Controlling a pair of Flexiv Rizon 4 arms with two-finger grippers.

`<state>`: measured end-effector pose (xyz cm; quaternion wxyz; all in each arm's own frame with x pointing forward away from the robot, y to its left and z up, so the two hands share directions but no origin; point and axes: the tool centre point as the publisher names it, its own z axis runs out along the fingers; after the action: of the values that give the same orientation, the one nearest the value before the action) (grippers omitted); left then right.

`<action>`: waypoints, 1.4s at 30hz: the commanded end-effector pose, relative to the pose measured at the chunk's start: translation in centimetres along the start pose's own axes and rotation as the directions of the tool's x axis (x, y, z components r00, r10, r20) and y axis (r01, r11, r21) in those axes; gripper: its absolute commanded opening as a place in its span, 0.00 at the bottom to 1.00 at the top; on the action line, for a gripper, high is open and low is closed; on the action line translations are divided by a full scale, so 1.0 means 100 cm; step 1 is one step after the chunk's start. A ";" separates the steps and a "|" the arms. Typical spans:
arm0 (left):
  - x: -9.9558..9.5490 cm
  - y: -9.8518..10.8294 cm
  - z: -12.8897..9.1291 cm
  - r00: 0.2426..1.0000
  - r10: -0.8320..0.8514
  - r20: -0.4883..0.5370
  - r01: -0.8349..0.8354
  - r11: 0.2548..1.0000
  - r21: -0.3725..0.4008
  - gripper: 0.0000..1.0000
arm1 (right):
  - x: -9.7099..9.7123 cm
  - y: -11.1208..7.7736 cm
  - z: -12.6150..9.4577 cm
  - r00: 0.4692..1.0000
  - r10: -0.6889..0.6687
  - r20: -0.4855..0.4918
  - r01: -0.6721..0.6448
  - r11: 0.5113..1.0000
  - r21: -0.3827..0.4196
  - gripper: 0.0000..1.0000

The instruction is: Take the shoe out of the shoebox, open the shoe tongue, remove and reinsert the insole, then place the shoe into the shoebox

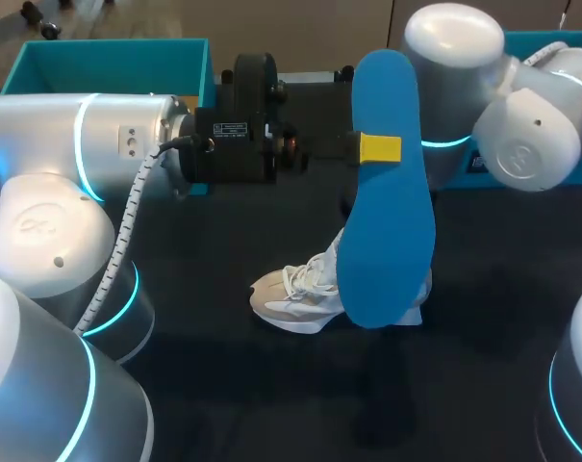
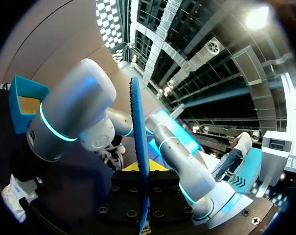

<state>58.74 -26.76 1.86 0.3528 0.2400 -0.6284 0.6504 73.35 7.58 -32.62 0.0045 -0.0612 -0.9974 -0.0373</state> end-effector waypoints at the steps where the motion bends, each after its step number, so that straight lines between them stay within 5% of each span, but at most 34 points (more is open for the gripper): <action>1: 0.000 0.002 0.001 1.000 0.000 0.002 0.000 1.000 0.003 0.00 | -0.013 0.007 0.004 1.000 -0.001 0.000 0.001 1.000 0.007 1.00; 16: 0.000 0.002 0.001 1.000 0.000 0.002 0.000 1.000 0.003 0.00 | -0.042 0.009 0.046 1.000 -0.007 -0.027 0.007 1.000 0.002 1.00; 19: 0.000 0.002 0.001 1.000 0.000 0.002 0.000 1.000 0.003 0.00 | -0.043 0.007 0.056 0.999 0.000 -0.038 0.000 1.000 -0.004 0.72; 23: 0.000 0.002 0.001 1.000 0.000 0.002 0.000 1.000 0.003 0.00 | -0.044 0.005 0.062 0.999 0.001 -0.044 -0.001 1.000 -0.005 0.65; 25: 0.000 0.002 0.001 1.000 0.000 0.002 0.000 1.000 0.003 0.00 | -0.043 0.003 0.063 0.999 0.005 -0.047 -0.006 1.000 -0.012 0.49; 32: 0.000 0.002 0.001 1.000 0.000 0.002 0.000 1.000 0.003 0.00 | -0.038 0.006 0.072 0.997 -0.004 -0.071 0.003 1.000 -0.012 0.44; 38: 0.000 0.002 0.001 1.000 0.000 0.002 0.000 1.000 0.003 0.00 | -0.034 0.006 0.076 0.996 0.018 -0.089 -0.017 1.000 0.009 0.00; 42: 0.000 0.002 0.001 1.000 0.000 0.002 0.000 1.000 0.003 0.00 | -0.034 0.002 0.076 0.993 0.053 -0.105 -0.052 0.999 0.013 0.00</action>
<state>58.74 -26.76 1.86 0.3528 0.2400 -0.6284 0.6504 76.52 7.82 -40.06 0.0546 -0.0823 -0.9944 -0.0375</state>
